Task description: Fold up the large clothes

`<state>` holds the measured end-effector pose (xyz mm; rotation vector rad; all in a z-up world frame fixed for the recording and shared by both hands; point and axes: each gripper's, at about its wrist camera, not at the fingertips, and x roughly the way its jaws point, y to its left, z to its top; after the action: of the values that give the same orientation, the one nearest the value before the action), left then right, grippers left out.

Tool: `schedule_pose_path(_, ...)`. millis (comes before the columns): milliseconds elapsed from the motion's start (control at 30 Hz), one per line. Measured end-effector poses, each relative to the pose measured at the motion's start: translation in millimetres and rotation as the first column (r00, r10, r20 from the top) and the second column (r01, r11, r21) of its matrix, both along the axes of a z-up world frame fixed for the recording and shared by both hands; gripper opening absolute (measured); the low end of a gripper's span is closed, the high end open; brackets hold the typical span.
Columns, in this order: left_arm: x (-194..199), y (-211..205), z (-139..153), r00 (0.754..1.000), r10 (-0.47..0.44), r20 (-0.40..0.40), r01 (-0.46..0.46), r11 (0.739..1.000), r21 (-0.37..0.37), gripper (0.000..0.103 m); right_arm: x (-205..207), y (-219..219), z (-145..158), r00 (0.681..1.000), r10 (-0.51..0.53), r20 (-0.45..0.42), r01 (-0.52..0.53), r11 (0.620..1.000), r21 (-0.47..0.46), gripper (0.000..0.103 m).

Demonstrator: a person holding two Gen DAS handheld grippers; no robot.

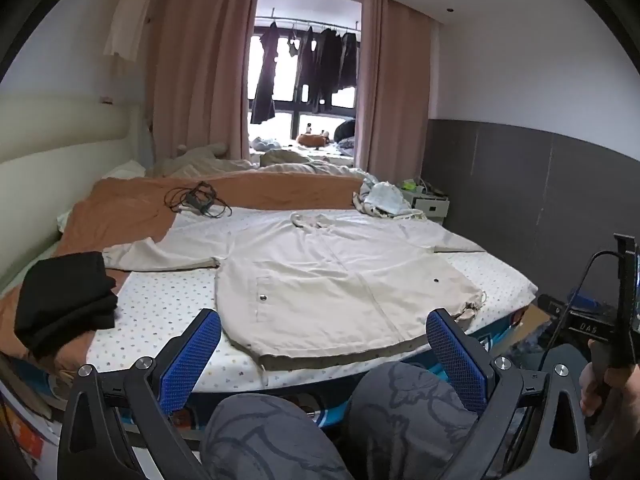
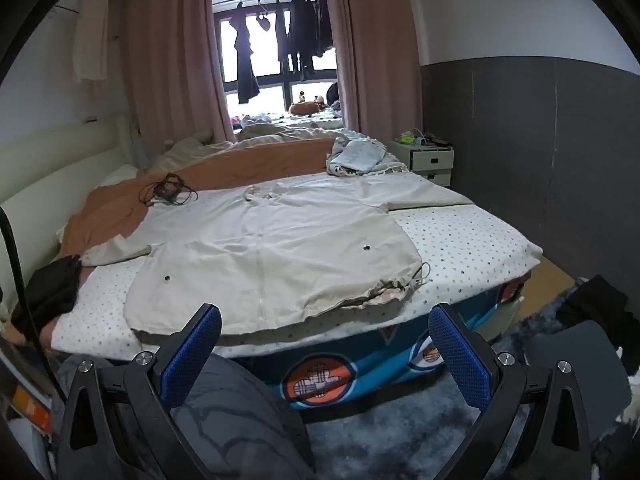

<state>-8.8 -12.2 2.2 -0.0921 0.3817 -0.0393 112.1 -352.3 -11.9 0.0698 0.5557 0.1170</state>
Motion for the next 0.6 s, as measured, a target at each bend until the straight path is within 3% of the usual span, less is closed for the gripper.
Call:
schedule_pose_path(367,0.3,4.1,0.0,1.000,-0.014,0.008,0.013,1.000,0.006,0.102,-12.1,-5.8,0.4,0.998,-0.040,0.052,0.041,0.999,-0.022,0.103)
schedule_pose_path(600,2.0,2.9,-1.4,1.000,-0.015,0.007,0.015,1.000,0.007,0.102,-8.1,-7.5,-3.1,0.999,-0.030,0.024,0.030,1.000,-0.001,0.103)
